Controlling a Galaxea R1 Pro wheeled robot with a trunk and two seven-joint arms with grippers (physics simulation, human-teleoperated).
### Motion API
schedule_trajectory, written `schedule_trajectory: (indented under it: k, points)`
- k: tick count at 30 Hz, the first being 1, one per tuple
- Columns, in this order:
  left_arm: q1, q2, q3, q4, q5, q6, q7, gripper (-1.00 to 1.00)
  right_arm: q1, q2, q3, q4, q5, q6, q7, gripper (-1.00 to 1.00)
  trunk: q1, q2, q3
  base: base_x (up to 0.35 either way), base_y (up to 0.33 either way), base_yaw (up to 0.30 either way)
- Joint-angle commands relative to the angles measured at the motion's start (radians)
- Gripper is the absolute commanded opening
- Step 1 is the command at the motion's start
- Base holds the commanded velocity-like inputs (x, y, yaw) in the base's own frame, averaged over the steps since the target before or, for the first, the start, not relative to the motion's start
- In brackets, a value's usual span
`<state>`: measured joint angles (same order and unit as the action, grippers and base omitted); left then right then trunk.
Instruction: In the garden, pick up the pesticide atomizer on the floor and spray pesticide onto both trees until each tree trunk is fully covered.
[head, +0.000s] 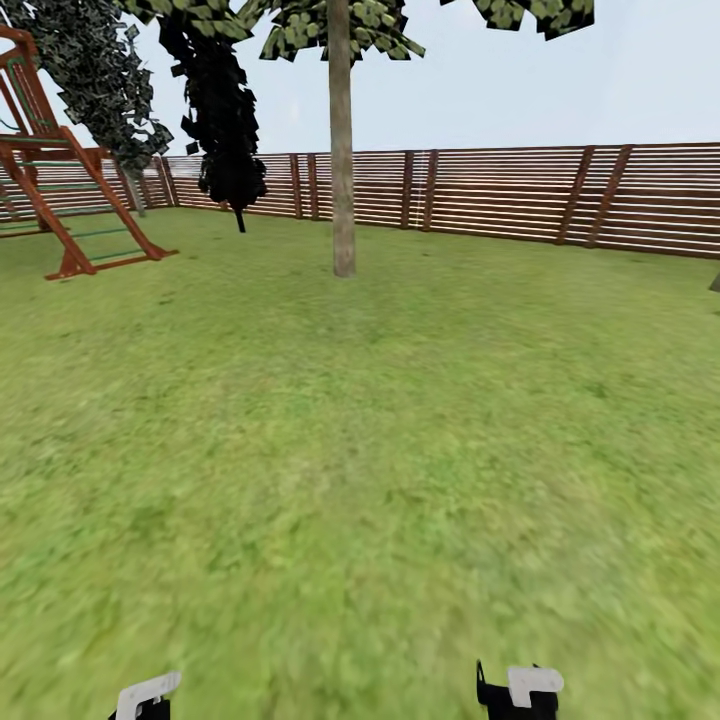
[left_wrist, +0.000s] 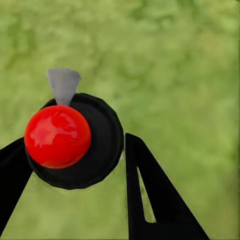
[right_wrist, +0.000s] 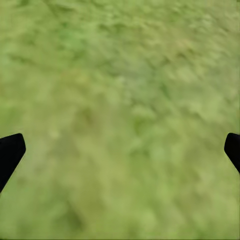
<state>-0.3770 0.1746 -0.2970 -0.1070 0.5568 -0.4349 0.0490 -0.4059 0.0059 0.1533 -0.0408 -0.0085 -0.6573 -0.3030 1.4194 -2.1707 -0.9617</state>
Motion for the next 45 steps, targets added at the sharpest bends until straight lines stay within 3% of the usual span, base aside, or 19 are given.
schedule_trajectory:
  k: [1, 45]
  points:
    - [0.000, 0.000, -0.008, 0.000, 0.003, -0.002, 0.005, -1.00, -0.001, 0.000, 0.008, 0.001, -0.001, -0.001, -0.008, 1.00, 0.000, 0.000, -0.001, 0.345, 0.000, 0.000]
    - [0.000, 0.000, -0.008, 0.000, 0.003, -0.002, 0.005, -1.00, -0.001, 0.000, 0.008, -0.001, -0.001, -0.001, -0.009, 1.00, 0.000, 0.000, -0.001, 0.345, 0.000, 0.026]
